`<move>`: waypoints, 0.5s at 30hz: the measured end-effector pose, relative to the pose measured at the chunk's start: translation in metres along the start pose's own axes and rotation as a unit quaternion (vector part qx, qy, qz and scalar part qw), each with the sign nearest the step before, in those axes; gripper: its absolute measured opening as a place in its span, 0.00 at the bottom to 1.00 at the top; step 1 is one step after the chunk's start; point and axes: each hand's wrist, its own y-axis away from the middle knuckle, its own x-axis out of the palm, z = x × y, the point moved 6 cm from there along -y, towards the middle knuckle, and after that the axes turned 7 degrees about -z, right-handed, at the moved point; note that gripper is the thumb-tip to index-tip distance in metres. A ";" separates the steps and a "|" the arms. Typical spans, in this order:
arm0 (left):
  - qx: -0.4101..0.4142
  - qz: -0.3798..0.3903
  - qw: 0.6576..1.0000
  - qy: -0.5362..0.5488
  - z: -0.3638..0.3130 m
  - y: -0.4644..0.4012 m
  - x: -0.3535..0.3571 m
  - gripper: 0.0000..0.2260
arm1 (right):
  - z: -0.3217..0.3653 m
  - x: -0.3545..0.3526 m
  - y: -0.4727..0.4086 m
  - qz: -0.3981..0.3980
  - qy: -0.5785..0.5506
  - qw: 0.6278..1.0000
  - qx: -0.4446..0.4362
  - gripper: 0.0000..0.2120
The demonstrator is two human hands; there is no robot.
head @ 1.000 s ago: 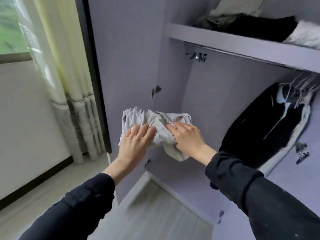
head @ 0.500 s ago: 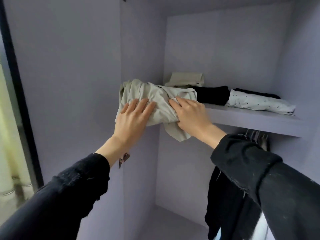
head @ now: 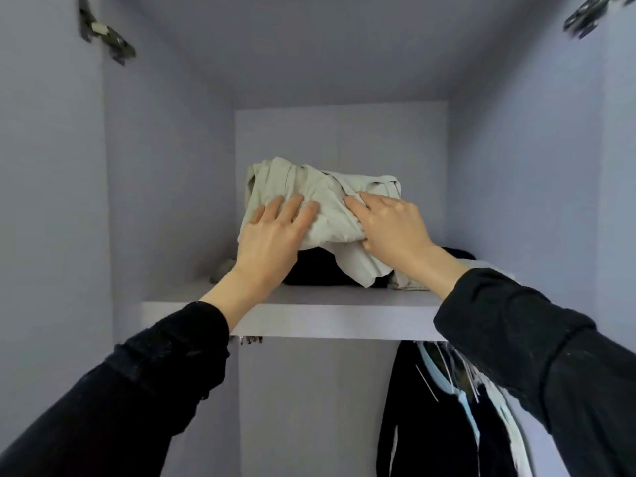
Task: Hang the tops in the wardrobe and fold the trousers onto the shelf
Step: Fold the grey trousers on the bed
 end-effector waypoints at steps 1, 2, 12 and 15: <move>-0.001 -0.004 1.000 0.006 -0.003 -0.006 0.011 0.23 | -0.009 0.005 -0.001 0.009 0.009 1.000 0.004 0.31; -0.004 -0.007 1.000 0.018 -0.008 -0.014 0.023 0.23 | -0.020 0.012 -0.001 0.022 0.026 0.999 0.008 0.31; -0.001 -0.023 0.997 0.079 -0.071 -0.094 0.156 0.31 | -0.148 0.088 0.007 0.076 0.134 0.988 0.019 0.25; -0.008 -0.017 0.996 0.087 -0.092 -0.124 0.197 0.31 | -0.195 0.119 0.008 0.098 0.144 0.984 0.022 0.24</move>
